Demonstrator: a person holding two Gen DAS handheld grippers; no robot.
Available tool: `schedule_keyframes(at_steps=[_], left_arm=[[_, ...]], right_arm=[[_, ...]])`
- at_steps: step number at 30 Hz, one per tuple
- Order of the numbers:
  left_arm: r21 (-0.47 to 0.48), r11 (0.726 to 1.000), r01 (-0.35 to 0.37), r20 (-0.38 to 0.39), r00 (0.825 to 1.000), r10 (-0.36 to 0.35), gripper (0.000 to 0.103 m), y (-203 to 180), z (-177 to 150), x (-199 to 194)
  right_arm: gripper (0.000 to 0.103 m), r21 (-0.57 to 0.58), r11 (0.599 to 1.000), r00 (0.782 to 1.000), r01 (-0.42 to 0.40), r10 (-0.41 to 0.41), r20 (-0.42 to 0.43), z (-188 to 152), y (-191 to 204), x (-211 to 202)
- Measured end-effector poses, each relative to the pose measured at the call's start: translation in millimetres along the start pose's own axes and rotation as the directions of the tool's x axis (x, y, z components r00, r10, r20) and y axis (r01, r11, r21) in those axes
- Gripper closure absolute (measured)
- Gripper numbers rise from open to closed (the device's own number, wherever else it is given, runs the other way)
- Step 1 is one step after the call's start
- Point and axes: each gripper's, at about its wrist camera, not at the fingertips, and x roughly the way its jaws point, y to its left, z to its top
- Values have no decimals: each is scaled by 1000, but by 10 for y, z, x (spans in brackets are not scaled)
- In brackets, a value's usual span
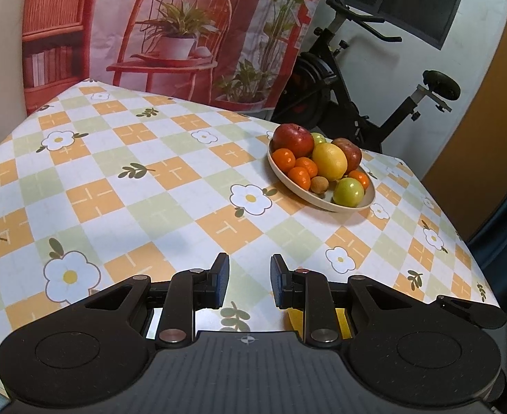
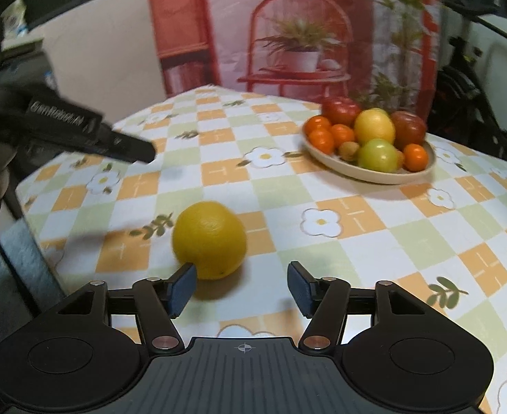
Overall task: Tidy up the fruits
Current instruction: 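Move both tools to the large yellow citrus fruit on the table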
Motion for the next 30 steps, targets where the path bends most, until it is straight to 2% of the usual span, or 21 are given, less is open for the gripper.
schedule_keyframes(at_steps=[19,25,30], left_arm=[[-50,999,13,-21,1000,-14,76,136,-36,106],[-46,998,33,-24,999,-34,76,124,-47,117],[-34,994,99,-34,994,-100,77,56,-61,151]], right_arm=[[47,-153,988,999,-25,21,-31,227,222,219],[52,-152,987,998,-51,44,-47,207,207,250],[52,-92,993,997,-74,71,-31,146,104,206]])
